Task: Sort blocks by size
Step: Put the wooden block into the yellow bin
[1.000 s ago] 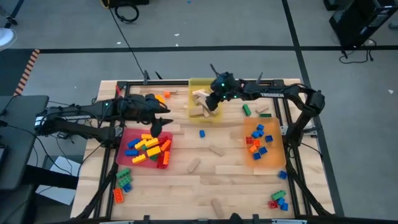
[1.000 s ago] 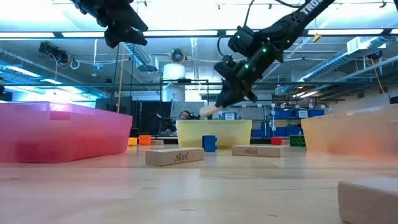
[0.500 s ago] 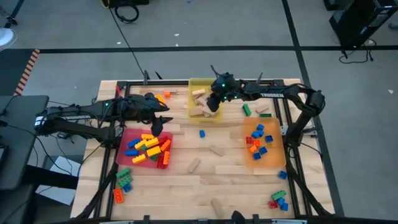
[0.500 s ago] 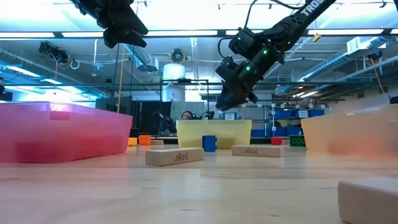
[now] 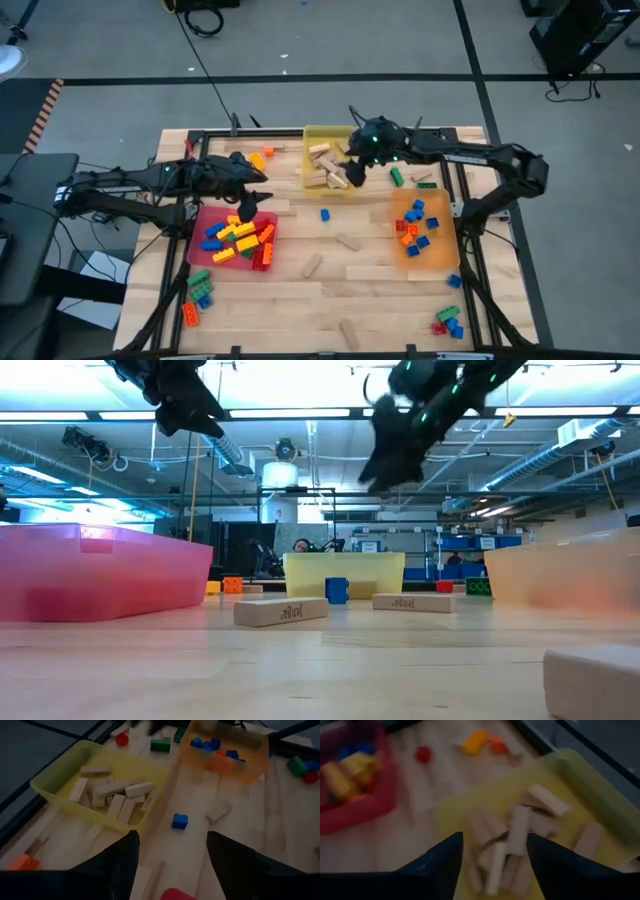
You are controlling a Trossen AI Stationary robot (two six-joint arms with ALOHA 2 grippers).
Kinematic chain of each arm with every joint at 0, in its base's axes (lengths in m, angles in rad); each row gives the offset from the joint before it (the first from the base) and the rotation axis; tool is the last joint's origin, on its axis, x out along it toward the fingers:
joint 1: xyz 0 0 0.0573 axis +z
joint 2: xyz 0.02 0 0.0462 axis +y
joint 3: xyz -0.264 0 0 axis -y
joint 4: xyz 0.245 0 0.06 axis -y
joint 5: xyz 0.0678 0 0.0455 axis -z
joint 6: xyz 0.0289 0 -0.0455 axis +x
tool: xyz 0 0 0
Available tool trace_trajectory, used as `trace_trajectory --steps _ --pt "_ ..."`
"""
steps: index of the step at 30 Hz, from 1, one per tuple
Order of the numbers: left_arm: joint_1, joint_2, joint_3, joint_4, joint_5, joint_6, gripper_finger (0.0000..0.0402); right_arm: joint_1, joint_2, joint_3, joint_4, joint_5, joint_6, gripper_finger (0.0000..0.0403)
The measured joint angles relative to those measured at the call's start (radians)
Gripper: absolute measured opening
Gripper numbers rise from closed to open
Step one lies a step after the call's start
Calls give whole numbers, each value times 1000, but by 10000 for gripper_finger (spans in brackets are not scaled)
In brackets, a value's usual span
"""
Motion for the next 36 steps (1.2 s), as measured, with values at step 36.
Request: trace_trajectory --steps 36 --pt "0 -17 0 -95 179 -49 241 678 372 0 417 189 21 291"
